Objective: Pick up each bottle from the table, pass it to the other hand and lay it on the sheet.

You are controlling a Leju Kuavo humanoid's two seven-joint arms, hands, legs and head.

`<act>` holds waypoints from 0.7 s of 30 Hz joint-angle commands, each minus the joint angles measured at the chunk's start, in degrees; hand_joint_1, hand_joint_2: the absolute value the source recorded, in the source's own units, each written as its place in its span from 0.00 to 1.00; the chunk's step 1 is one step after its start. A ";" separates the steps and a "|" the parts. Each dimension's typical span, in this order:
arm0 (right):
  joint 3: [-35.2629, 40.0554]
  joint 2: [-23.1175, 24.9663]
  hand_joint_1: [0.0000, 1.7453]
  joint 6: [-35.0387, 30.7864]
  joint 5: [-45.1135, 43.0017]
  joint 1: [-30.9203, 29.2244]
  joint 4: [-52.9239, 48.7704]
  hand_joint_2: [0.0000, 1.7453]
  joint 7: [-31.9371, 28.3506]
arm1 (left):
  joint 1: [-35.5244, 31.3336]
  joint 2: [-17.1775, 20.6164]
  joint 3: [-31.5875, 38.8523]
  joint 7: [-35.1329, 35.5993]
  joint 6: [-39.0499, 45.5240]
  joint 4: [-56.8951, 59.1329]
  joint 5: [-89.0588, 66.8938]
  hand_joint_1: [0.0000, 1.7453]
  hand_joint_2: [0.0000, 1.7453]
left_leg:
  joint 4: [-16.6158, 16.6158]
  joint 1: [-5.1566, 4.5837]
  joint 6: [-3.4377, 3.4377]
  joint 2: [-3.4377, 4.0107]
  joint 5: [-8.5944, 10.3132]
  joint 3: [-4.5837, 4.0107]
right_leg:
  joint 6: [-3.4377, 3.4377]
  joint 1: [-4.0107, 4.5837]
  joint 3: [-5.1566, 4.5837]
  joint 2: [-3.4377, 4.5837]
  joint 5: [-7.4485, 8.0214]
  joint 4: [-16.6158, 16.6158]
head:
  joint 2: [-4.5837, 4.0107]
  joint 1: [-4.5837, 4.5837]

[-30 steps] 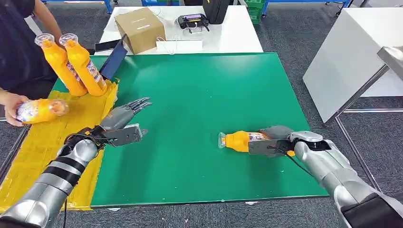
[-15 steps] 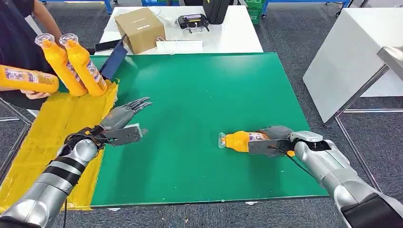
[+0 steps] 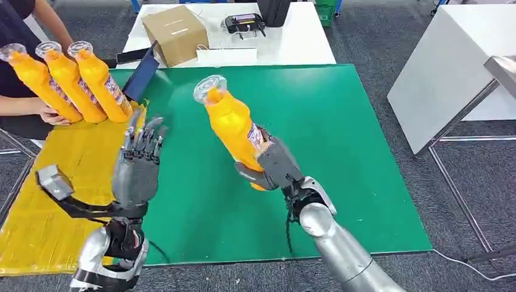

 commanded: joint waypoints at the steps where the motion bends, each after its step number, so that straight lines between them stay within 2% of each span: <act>1: -2.46 1.29 1.00 0.67 -0.14 1.20 -5.84 1.00 -0.51 | 1.52 -2.06 3.21 0.16 -0.54 -3.36 -2.88 0.00 1.00 | 0.04 0.05 -0.05 -0.08 -0.15 0.26 | -0.06 0.01 0.29 0.23 -0.12 -0.02 | 0.00 0.00; 10: -1.80 1.27 1.00 1.17 0.88 3.16 -6.72 1.00 -0.58 | 2.84 -2.64 2.38 0.15 -1.45 -3.70 -3.37 0.00 1.00 | -0.02 -0.04 -0.04 -0.08 -0.06 0.15 | -0.04 -0.04 0.16 0.09 -0.04 -0.06 | 0.00 0.00; 17: -1.02 1.72 1.00 2.33 1.36 1.59 -5.09 1.00 -0.50 | 1.56 -2.98 1.69 0.18 -1.61 -2.38 -4.52 0.00 1.00 | 0.04 0.00 -0.06 -0.12 -0.14 0.29 | -0.07 -0.03 0.30 0.20 -0.10 -0.02 | 0.00 0.00; 21: 4.06 2.13 1.00 5.91 3.33 0.27 -2.05 1.00 0.76 | 0.85 -3.04 0.78 1.08 -1.63 -1.44 -5.05 0.00 1.00 | 0.00 -0.03 -0.05 -0.08 -0.09 0.25 | -0.06 -0.04 0.24 0.19 -0.06 -0.04 | 0.00 0.02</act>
